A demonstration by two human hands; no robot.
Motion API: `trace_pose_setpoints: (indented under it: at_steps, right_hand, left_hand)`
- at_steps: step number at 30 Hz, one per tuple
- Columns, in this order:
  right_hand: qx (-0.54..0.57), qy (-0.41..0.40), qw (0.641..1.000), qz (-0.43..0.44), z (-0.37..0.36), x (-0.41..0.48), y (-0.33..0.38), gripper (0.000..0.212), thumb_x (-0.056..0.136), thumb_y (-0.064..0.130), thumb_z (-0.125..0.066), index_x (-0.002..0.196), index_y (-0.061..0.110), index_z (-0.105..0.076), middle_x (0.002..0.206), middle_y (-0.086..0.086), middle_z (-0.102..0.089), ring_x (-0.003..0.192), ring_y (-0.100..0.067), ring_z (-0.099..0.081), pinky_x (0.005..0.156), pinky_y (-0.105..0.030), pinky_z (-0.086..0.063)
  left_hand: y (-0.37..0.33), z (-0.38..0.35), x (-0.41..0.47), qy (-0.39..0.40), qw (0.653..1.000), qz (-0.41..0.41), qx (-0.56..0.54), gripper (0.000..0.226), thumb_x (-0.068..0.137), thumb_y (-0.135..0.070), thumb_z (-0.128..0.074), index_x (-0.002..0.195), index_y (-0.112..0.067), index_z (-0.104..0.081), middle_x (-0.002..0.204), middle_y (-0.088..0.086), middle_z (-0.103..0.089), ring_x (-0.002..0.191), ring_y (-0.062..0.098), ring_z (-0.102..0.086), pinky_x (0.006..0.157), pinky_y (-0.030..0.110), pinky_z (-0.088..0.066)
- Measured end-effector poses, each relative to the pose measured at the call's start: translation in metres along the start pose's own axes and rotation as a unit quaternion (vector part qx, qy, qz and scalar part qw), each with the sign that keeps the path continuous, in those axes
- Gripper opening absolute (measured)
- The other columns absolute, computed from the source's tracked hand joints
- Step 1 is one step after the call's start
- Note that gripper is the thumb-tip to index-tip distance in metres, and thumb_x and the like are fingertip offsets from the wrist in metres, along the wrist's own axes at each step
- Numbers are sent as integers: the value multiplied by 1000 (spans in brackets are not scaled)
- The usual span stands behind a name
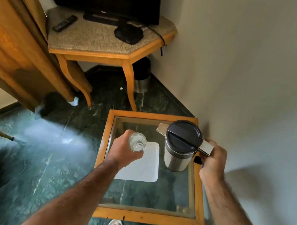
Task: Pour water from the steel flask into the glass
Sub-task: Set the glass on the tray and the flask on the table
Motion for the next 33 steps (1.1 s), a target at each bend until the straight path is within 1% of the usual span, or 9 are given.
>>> trace_pose_setpoints:
  at_steps: [5, 9, 12, 16, 19, 22, 27, 30, 33]
  right_hand:
    - [9, 0, 1000, 4, 2, 27, -38, 18, 77, 25, -63, 63, 14, -67, 49, -1, -50, 45, -21, -44, 46, -22, -28]
    - [41, -21, 999, -2, 13, 44, -72, 21, 74, 24, -60, 60, 17, -74, 50, 1, -54, 47, -19, -48, 44, -20, -30]
    - [58, -35, 998, -1, 23, 52, -91, 23, 74, 20, -58, 58, 19, -75, 47, 4, -52, 47, -18, -46, 45, -20, -29]
    - [85, -50, 995, 0, 33, 58, -109, 29, 77, 15, -58, 54, 20, -76, 43, 8, -51, 39, -8, -46, 40, -17, -30]
    - [87, -56, 995, -2, 41, 66, -125, 39, 91, 5, -54, 59, 16, -73, 41, 8, -50, 36, -6, -44, 38, -15, -30]
    - [72, -50, 996, -1, 44, 73, -134, 30, 95, 0, -50, 72, 8, -67, 51, -3, -50, 46, -14, -48, 45, -20, -31]
    - [96, -69, 993, -23, 46, 82, -144, 33, 97, 1, -53, 71, 11, -71, 65, -9, -60, 65, -23, -59, 57, -28, -42]
    - [80, -62, 995, -27, 47, 83, -150, 19, 96, 5, -55, 80, 5, -66, 76, -16, -53, 70, -28, -56, 61, -33, -40]
    - [62, -53, 996, -30, 48, 80, -150, 20, 84, 15, -59, 69, 14, -73, 67, -11, -56, 66, -28, -54, 59, -31, -38]
  left_hand:
    - [36, -39, 19, 21, 1000, -8, 20, 71, 61, -41, -93, 115, -39, -46, 103, -18, -58, 87, 5, -57, 66, 11, -41]
    - [69, -72, 27, 29, 999, 5, 26, 70, 62, -34, -94, 112, -39, -46, 97, -22, -52, 86, 0, -54, 64, 8, -38]
    - [90, -94, 28, 43, 999, 14, 22, 71, 63, -31, -94, 117, -38, -47, 106, -16, -57, 88, 6, -56, 70, 10, -41]
    - [108, -115, 26, 55, 998, 25, 22, 73, 64, -31, -93, 121, -36, -47, 113, -14, -58, 98, 13, -56, 77, 14, -44]
    - [118, -129, 29, 60, 997, 33, 26, 73, 66, -31, -92, 124, -34, -48, 116, -14, -57, 101, 14, -56, 83, 19, -47]
    - [122, -139, 33, 55, 998, 35, 27, 72, 66, -28, -93, 123, -34, -49, 117, -13, -58, 101, 14, -56, 88, 25, -49]
    - [126, -150, 39, 51, 997, 46, 27, 71, 68, -23, -92, 125, -29, -50, 121, -6, -62, 102, 15, -55, 94, 36, -53]
    - [130, -158, 37, 54, 997, 57, 27, 71, 68, -19, -91, 127, -26, -50, 120, -5, -61, 103, 15, -55, 93, 35, -53]
    - [132, -164, 34, 55, 996, 69, 23, 72, 69, -19, -90, 126, -29, -48, 117, -10, -57, 103, 15, -54, 88, 29, -51]
Point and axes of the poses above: each hand's wrist, its own x-axis towards the middle knuckle, its own z-axis out of the back of the hand, y = z × x, the point moved 3 cm from there along x, towards the middle knuckle
